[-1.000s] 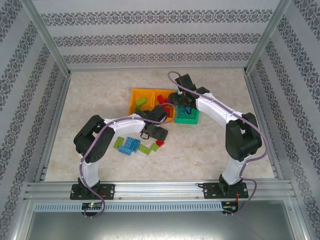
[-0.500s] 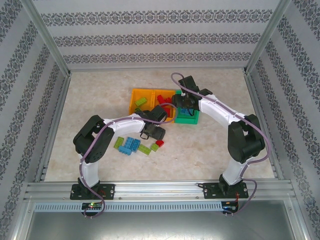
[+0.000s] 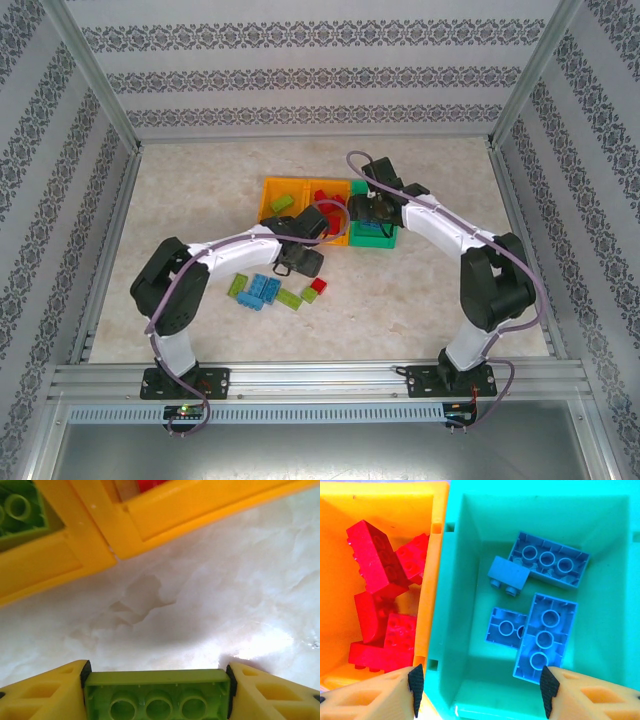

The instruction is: Sort the legos into containers by color

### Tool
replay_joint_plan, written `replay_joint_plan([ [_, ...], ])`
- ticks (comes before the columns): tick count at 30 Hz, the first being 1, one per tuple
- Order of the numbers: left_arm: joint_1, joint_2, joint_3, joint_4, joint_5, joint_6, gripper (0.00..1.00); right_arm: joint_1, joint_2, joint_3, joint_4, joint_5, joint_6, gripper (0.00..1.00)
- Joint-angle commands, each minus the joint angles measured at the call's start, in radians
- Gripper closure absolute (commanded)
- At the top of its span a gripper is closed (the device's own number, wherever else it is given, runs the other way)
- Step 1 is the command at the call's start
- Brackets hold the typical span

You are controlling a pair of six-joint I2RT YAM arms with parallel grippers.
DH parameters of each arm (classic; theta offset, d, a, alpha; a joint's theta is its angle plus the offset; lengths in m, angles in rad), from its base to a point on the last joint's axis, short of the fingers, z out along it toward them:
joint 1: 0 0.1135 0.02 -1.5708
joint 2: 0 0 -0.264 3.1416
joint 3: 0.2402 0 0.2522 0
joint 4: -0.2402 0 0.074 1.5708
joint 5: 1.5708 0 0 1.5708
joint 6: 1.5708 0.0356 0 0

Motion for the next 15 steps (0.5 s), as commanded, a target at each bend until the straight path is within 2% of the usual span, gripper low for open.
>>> replay_joint_plan([
  [1,0.016,-0.048,0.040,-0.071,-0.061,-0.002,0.37,-0.009,-0.037,-0.024,0.021,0.015,0.013,0.35],
  [9,0.117,-0.062,0.129,-0.102,-0.077,0.057,0.36,-0.010,-0.048,-0.039,0.024,0.010,0.014,0.34],
  [15,0.203,0.003,0.252,-0.107,-0.053,0.098,0.36,-0.010,-0.058,-0.051,0.026,0.006,0.010,0.34],
])
